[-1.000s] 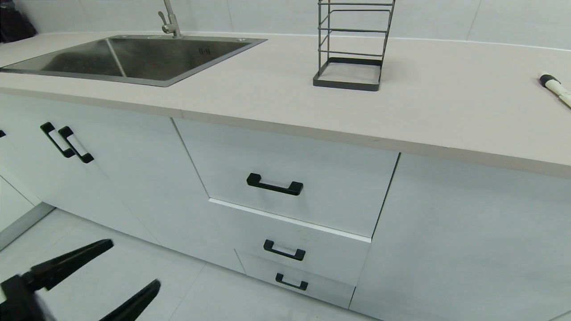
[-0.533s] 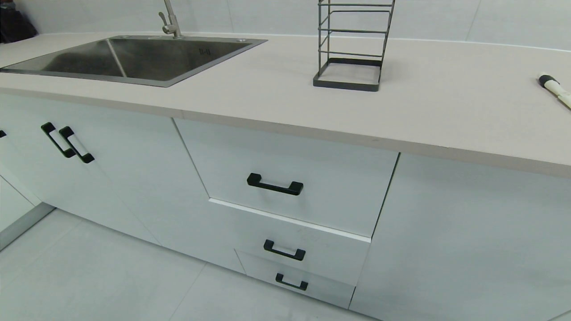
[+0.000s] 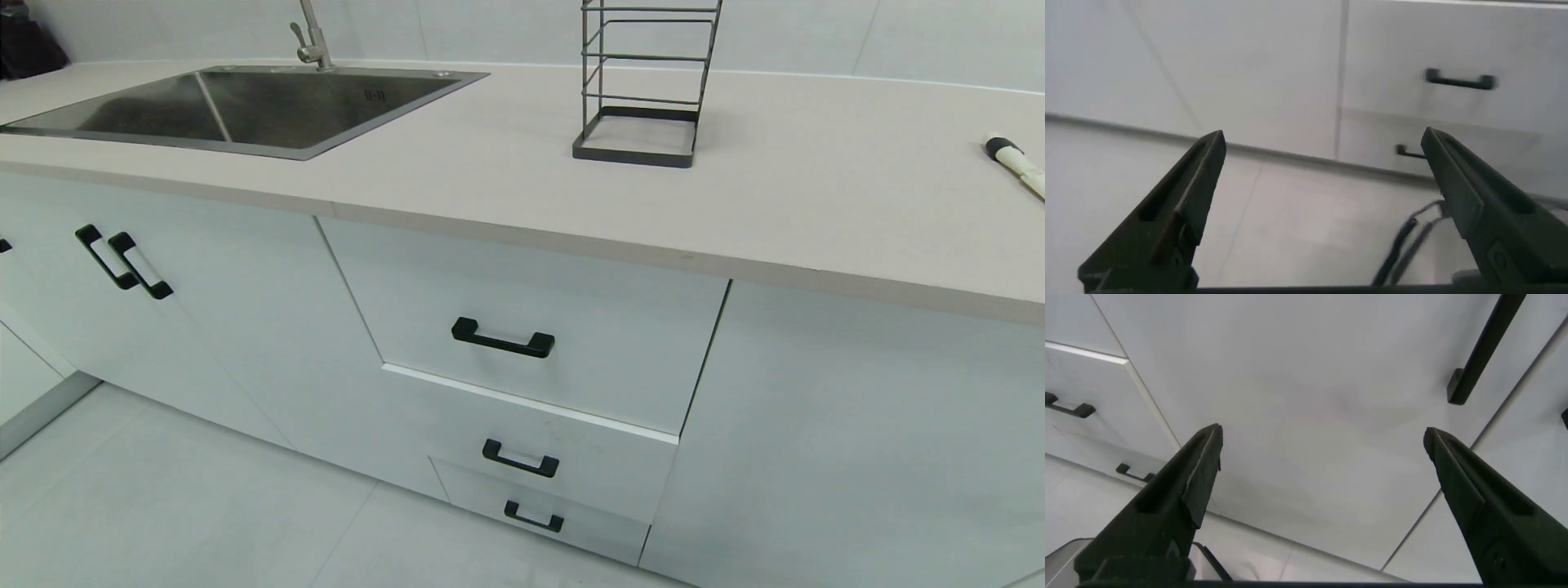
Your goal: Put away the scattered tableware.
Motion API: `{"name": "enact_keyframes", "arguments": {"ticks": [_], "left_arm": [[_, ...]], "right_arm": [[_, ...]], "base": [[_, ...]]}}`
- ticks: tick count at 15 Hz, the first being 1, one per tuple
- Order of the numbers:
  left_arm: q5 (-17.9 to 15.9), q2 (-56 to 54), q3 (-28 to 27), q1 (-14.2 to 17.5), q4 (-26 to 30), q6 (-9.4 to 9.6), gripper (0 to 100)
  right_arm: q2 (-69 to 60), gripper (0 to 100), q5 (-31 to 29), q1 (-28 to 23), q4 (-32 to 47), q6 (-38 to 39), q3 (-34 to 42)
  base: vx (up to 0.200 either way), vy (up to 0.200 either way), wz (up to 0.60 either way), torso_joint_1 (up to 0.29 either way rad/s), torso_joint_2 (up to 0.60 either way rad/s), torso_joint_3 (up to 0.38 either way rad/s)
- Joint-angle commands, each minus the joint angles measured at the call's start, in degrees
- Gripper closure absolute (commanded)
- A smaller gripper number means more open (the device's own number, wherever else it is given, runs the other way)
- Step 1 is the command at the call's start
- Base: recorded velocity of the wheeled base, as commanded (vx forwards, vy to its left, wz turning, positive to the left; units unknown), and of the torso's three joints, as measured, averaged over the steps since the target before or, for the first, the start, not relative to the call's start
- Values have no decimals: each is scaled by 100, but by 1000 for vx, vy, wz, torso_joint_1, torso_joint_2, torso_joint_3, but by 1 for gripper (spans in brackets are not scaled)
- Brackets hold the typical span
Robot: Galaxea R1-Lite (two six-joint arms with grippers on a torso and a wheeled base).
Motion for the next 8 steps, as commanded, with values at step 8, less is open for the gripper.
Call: {"name": "enact_keyframes", "arguments": {"ticks": [8], "left_arm": [[1,-261,2,148,12,-407,0]], "right_arm": [[7,0,-3,1,3,22,0]], "base": [[0,0,-300,1,2,1]]}}
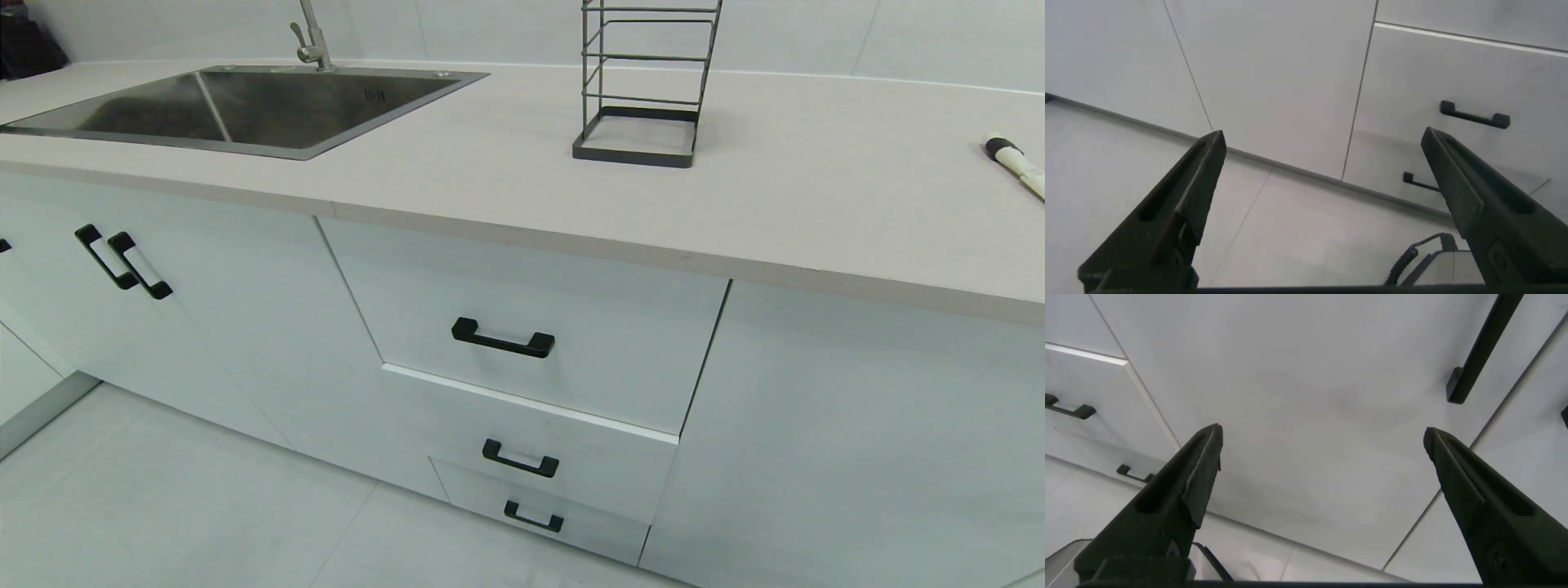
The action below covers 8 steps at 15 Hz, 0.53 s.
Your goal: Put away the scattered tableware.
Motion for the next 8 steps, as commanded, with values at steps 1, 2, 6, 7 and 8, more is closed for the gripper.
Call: {"name": "enact_keyframes", "arguments": {"ticks": [1,2,6,7,8], "left_arm": [[1,2,0,0,-1,18,0],[1,2,0,0,-1,27,0],[1,2,0,0,-1,0,0],[1,2,0,0,-1,9,0],[1,2,0,0,-1,9,0]], "right_arm": [[7,0,4,1,-2,-11,0],[7,0,4,1,-2,-11,0],[7,0,12,1,-2,-11,0],[7,0,4,1,-2,-11,0],[7,0,4,1,-2,-11,0]], "base": [[0,0,-600,2,12,7],[0,0,-600,-2,2,2],[0,0,0,0,0,0],[0,0,0,0,0,0],[0,0,0,0,0,0]]}}
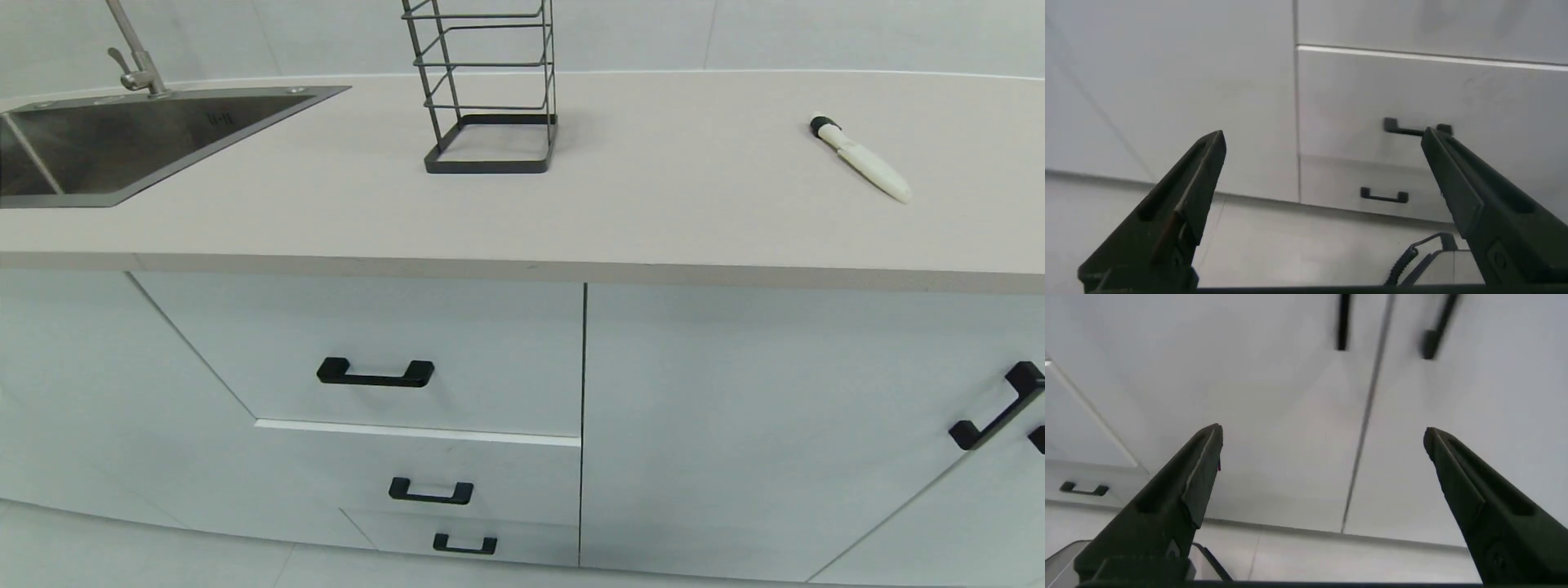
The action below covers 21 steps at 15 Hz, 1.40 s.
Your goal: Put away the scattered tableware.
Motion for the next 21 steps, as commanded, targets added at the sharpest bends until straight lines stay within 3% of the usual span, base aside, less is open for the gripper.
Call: {"name": "enact_keyframes", "arguments": {"ticks": [1,6,21], "left_arm": [[1,10,0,0,-10,2,0],[10,10,0,0,-1,73,0],[1,10,0,0,-1,20,0]], "right_arm": [[7,0,0,1,-2,-4,0],[7,0,9,1,-2,-4,0],[7,0,26,1,-2,-4,0]], "base": [[0,0,0,0,0,0],[160,0,0,-1,3,3],[0,0,-80,0,0,0]]}}
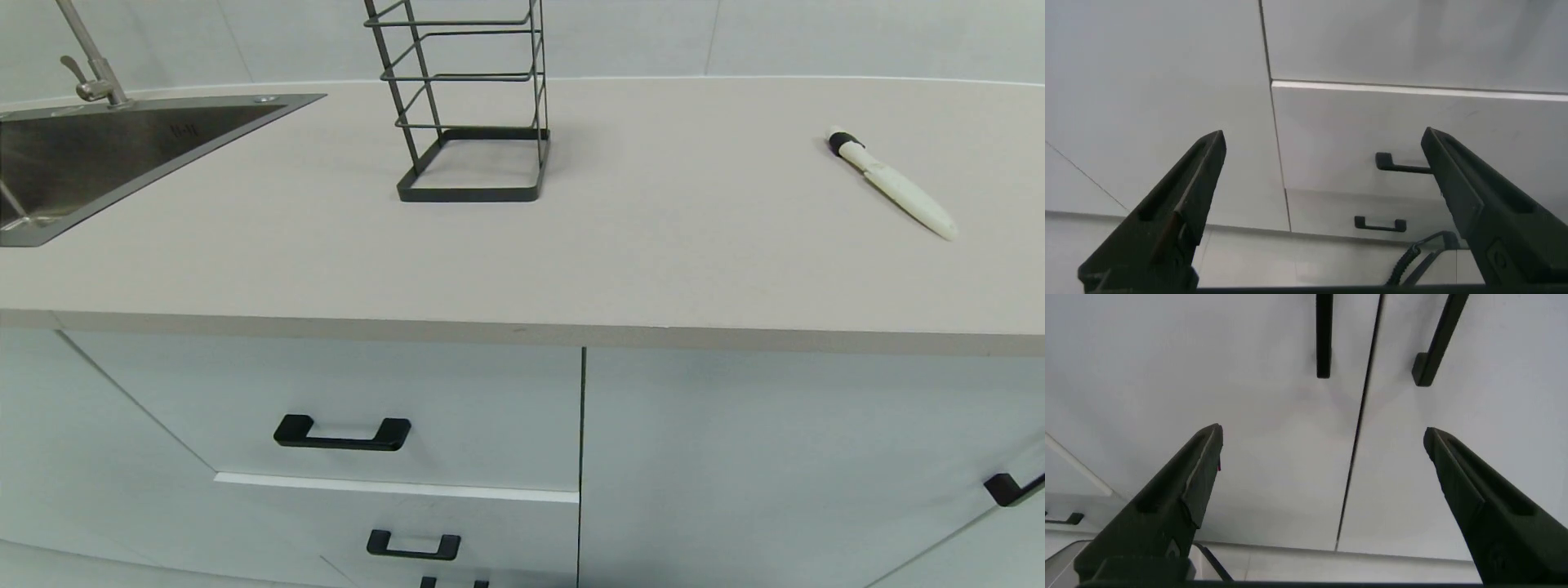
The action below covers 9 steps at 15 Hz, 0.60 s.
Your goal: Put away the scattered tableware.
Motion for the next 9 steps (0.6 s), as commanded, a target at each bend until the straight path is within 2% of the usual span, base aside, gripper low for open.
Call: {"name": "enact_keyframes", "arguments": {"ticks": [1,3,9], "left_arm": [[1,7,0,0,-4,-11,0],[1,7,0,0,-4,15,0],[10,7,0,0,-4,24,0]], "right_arm": [[7,0,4,2,-2,-1,0],[7,0,4,2,-2,-1,0],[7,0,-4,2,-2,-1,0]], "base": [[0,0,0,0,0,0],[0,0,0,0,0,0],[0,-200,0,2,0,5]]}}
